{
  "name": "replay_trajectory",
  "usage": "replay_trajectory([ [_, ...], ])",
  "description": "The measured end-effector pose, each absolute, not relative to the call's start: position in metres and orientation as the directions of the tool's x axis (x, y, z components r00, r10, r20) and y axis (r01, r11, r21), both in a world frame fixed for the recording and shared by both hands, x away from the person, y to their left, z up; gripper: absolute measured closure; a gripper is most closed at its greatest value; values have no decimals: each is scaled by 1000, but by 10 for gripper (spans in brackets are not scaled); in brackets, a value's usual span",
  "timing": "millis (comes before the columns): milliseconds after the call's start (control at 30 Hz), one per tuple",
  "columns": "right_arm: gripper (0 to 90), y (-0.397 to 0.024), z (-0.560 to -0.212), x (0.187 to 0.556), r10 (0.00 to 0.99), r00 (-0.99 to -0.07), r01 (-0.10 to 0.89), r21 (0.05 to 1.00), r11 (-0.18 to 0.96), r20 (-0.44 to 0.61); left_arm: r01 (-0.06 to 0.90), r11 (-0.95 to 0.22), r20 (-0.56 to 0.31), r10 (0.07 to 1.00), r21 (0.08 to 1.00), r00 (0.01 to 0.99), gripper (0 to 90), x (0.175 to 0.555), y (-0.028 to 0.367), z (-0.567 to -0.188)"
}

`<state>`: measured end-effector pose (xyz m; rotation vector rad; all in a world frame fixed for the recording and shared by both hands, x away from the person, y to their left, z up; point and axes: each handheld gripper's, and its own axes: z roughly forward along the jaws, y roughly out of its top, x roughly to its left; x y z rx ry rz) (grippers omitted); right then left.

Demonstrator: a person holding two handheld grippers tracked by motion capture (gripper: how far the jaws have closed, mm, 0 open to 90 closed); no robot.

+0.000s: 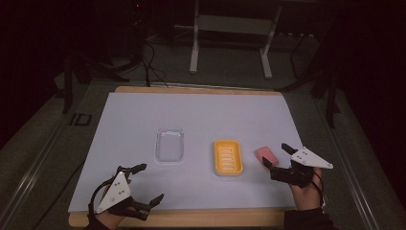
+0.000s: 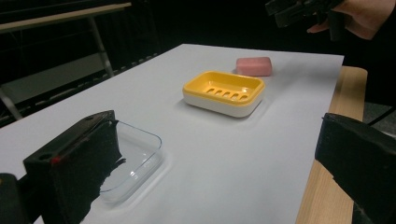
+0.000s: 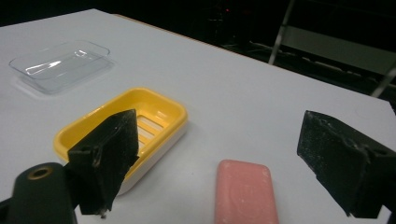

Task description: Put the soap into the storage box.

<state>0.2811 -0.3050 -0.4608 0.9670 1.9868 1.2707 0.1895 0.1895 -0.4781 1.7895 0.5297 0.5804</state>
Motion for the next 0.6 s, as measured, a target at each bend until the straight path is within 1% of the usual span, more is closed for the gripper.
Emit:
replay_trajectory([
  [267, 125, -305, -462, 286, 832, -547, 304, 905, 297, -89, 65, -275, 125, 619, 959, 776, 6, 189, 189, -478],
  [300, 123, -305, -463, 288, 834, -545, 336, 889, 311, -86, 65, -276, 125, 619, 959, 776, 6, 189, 189, -478],
  [400, 121, -305, -468, 292, 841, -533, 381, 860, 338, -94, 65, -275, 125, 619, 959, 776, 6, 189, 189, -478],
  [500, 123, -306, -472, 296, 852, -521, 463, 821, 334, -53, 66, -278, 126, 618, 958, 776, 6, 189, 189, -478],
  [600, 123, -306, -473, 298, 857, -513, 495, 799, 342, -49, 65, -274, 125, 619, 960, 776, 6, 189, 189, -478],
])
